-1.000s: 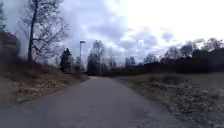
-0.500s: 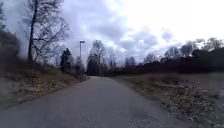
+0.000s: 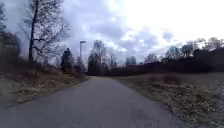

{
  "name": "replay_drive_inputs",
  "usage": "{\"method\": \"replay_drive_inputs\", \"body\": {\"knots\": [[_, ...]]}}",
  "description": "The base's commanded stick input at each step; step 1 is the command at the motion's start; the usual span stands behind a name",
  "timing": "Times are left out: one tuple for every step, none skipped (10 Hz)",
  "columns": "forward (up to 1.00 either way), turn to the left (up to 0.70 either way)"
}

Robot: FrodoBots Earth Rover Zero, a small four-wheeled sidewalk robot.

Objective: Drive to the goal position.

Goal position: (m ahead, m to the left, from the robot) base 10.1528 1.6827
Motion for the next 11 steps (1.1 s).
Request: {"method": "replay_drive_inputs", "body": {"knots": [[0.5,0.0],[0.5,0.0],[0.5,0.0],[0.5,0.0],[0.5,0.0],[0.5,0.0],[0.5,0.0],[0.5,0.0],[0.5,0.0],[0.5,0.0],[0.5,0.0]]}}
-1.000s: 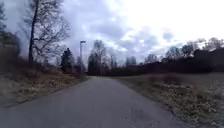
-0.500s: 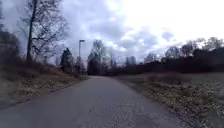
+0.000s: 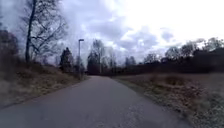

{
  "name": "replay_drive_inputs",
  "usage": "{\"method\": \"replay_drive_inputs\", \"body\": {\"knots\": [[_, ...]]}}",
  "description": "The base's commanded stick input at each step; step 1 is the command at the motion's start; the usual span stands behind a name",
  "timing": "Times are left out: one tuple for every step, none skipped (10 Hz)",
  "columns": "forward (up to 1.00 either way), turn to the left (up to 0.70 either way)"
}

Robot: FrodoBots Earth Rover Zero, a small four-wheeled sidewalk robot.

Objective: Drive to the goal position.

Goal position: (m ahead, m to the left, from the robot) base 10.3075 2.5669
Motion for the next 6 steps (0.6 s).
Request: {"method": "replay_drive_inputs", "body": {"knots": [[0.5,0.0],[0.5,0.0],[0.5,0.0],[0.5,0.0],[0.5,0.0],[0.5,0.0]]}}
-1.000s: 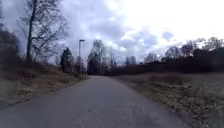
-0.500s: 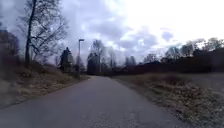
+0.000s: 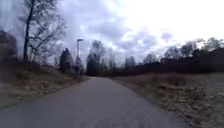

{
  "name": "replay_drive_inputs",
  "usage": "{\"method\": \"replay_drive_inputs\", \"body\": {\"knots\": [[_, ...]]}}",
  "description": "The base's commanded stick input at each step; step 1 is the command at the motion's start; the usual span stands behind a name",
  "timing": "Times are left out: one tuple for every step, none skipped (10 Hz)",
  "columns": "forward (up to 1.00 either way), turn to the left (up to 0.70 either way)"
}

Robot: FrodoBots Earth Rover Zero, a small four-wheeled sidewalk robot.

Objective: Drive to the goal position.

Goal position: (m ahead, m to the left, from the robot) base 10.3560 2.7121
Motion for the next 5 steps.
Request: {"method": "replay_drive_inputs", "body": {"knots": [[0.5,0.0],[0.5,0.0],[0.5,0.0],[0.5,0.0],[0.5,0.0]]}}
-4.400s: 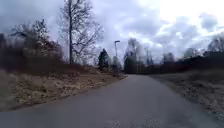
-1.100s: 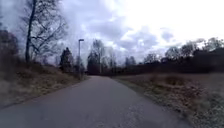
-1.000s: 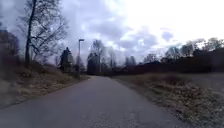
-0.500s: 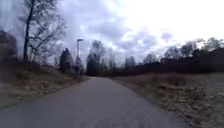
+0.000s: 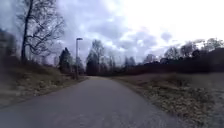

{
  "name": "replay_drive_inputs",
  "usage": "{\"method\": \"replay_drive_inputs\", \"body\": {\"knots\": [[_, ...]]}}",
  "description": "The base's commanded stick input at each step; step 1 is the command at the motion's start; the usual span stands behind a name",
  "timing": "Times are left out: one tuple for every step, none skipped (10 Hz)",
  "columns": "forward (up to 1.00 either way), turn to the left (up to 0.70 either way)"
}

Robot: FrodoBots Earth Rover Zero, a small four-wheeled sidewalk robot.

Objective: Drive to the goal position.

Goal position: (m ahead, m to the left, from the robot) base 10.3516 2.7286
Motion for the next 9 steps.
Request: {"method": "replay_drive_inputs", "body": {"knots": [[0.5,0.0],[0.5,0.0],[0.5,0.0],[0.5,0.0],[0.5,0.0],[0.5,0.0],[0.5,0.0],[0.5,0.0],[0.5,0.0]]}}
